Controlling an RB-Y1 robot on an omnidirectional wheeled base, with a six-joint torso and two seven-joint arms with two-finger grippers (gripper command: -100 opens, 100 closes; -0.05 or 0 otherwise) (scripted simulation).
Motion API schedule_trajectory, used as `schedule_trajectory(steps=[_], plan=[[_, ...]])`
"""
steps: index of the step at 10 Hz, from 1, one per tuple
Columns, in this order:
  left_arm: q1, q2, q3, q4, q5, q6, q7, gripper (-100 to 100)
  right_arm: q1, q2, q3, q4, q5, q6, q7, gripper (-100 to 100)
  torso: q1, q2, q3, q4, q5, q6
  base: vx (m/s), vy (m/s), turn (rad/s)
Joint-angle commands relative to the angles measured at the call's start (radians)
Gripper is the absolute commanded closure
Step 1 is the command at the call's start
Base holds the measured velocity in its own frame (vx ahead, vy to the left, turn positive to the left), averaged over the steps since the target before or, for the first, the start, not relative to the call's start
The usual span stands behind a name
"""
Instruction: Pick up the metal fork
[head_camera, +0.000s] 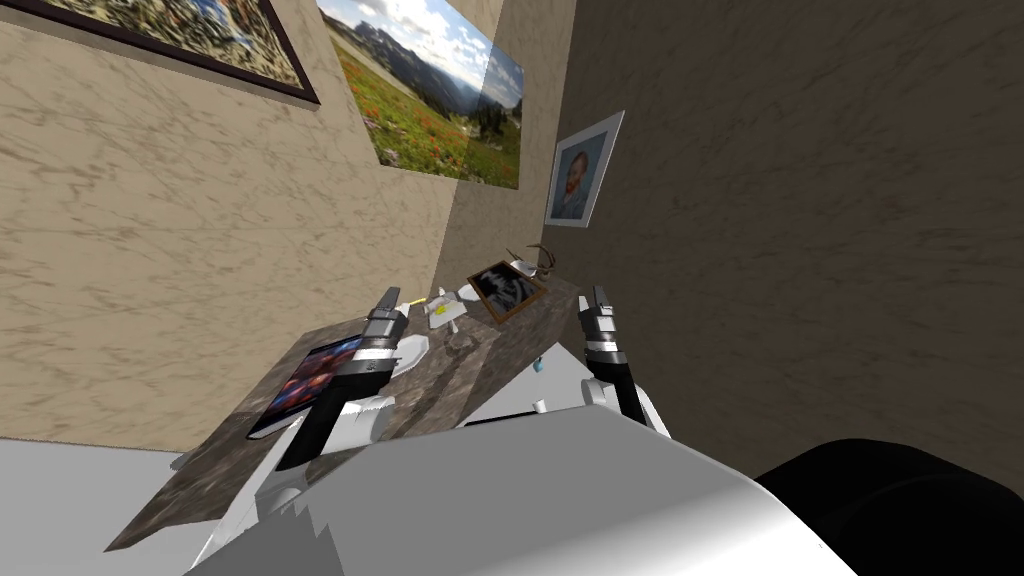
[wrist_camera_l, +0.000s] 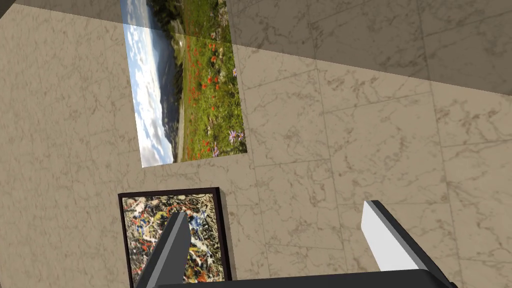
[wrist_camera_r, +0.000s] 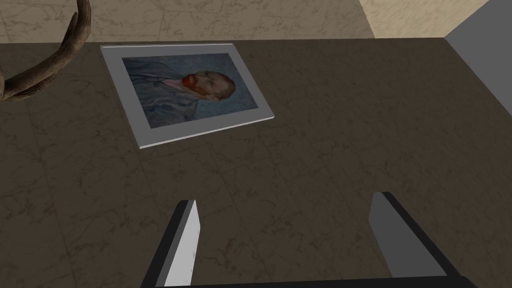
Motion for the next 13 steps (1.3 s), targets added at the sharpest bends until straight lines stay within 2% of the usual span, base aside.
schedule_trajectory(steps=[1,2,3,4,5,6,7,8,9,10,11,12,13], plan=[[-0.018,0.029,0.015,0.021,0.025,0.050,-0.021,-100,0.000,0.000,0.000,0.000,0.000,0.000,0.000,0,0.000,0.000,0.000,0.000,0.000,0.000,-0.039,-0.015,-0.167],[-0.018,0.029,0.015,0.021,0.025,0.067,-0.021,-100,0.000,0.000,0.000,0.000,0.000,0.000,0.000,0,0.000,0.000,0.000,0.000,0.000,0.001,-0.037,-0.012,-0.080],[-0.032,0.057,0.031,0.038,0.050,0.101,-0.038,-100,0.000,0.000,0.000,0.000,0.000,0.000,0.000,0,0.000,0.000,0.000,0.000,0.000,0.000,-0.040,-0.022,-0.154],[-0.032,0.057,0.031,0.038,0.050,0.123,-0.038,-100,0.000,0.000,0.000,0.000,0.000,0.000,0.000,0,0.000,0.000,0.000,0.000,0.000,0.000,-0.036,-0.012,-0.086],[-0.046,0.085,0.047,0.056,0.076,0.149,-0.055,-100,0.000,0.000,0.000,0.000,0.000,0.000,0.000,0,0.000,0.000,0.000,0.000,0.000,0.000,-0.039,-0.012,-0.201],[-0.046,0.085,0.047,0.056,0.076,0.176,-0.055,-100,0.000,0.000,0.000,0.000,0.000,0.000,0.000,0,0.000,0.000,0.000,0.000,0.000,0.001,-0.035,-0.006,-0.101],[-0.046,0.085,0.047,0.056,0.076,0.182,-0.055,-100,0.000,0.000,0.000,0.000,0.000,0.000,0.000,0,0.000,0.000,0.000,0.000,0.000,0.000,-0.016,-0.003,0.025],[-0.060,0.114,0.064,0.075,0.103,0.225,-0.074,-100,0.000,0.000,0.000,0.000,0.000,0.000,0.000,0,0.001,-0.001,0.000,0.000,0.000,0.000,-0.022,-0.016,-0.151],[-0.060,0.114,0.064,0.075,0.103,0.243,-0.074,-100,0.000,0.000,0.000,0.000,0.000,0.000,0.000,0,0.000,-0.001,0.000,0.000,0.000,0.000,-0.026,-0.013,-0.129],[-0.075,0.143,0.080,0.095,0.132,0.275,-0.092,-100,0.000,0.000,0.000,0.000,0.000,0.000,0.000,0,0.000,-0.001,0.000,0.000,0.000,0.000,-0.041,-0.018,-0.186],[-0.075,0.143,0.080,0.095,0.132,0.305,-0.092,-100,0.000,0.000,0.000,0.000,0.000,0.000,0.000,0,0.000,0.000,0.000,0.000,0.000,0.000,-0.037,-0.013,-0.102],[-0.090,0.173,0.096,0.117,0.162,0.337,-0.112,-100,0.000,0.000,0.000,0.000,0.000,0.000,0.000,0,0.000,0.000,0.000,0.000,0.000,0.000,-0.034,-0.016,-0.178],[-0.090,0.173,0.096,0.117,0.162,0.362,-0.112,-100,0.000,0.000,0.000,0.000,0.000,0.000,0.000,0,0.000,0.000,0.000,0.000,0.000,0.000,-0.025,-0.007,-0.102]])
